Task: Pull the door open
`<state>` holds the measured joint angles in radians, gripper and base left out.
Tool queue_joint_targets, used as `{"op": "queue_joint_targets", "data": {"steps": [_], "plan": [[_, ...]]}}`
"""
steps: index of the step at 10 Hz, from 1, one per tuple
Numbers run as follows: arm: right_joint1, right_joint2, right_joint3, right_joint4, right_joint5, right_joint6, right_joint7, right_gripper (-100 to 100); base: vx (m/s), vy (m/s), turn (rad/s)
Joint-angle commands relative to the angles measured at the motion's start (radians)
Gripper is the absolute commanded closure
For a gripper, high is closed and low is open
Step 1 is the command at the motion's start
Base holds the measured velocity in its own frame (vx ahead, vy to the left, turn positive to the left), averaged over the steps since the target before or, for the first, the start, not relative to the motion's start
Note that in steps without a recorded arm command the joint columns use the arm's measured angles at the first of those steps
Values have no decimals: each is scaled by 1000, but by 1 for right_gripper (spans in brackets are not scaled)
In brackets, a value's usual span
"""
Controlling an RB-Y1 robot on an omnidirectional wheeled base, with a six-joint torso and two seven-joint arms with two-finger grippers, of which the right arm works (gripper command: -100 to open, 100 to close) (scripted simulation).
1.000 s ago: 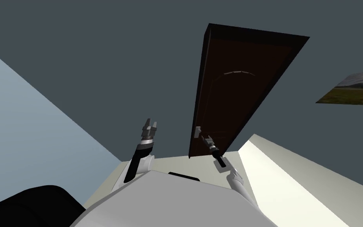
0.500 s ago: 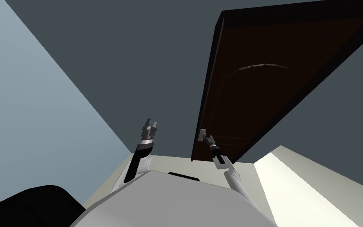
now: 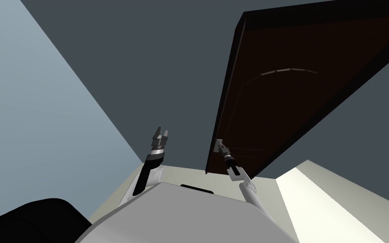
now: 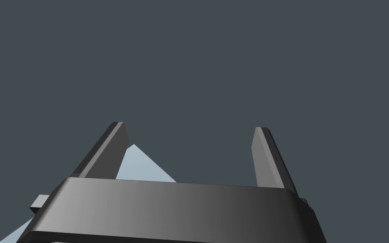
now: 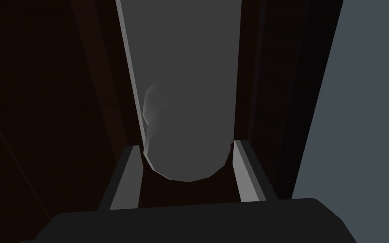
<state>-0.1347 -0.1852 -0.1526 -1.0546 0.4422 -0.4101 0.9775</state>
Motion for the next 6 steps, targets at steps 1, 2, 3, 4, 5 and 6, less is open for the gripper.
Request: {"op": "queue_joint_targets", "data": {"steps": [1, 2, 3, 4, 5, 6], "plan": [[-1, -4, -5, 0, -1, 4, 1, 100, 0, 0, 0], [-1, -4, -5, 0, -1, 4, 1, 100, 0, 0, 0], [-1, -4, -5, 0, -1, 4, 1, 100, 0, 0, 0], [0, -3, -4, 5, -17, 0, -36, 100, -54, -19, 79], [0, -4, -5, 7, -25, -1, -52, 100, -80, -43, 90], [-1, -5, -7, 10, -35, -1, -76, 100, -76, -38, 106]]}}
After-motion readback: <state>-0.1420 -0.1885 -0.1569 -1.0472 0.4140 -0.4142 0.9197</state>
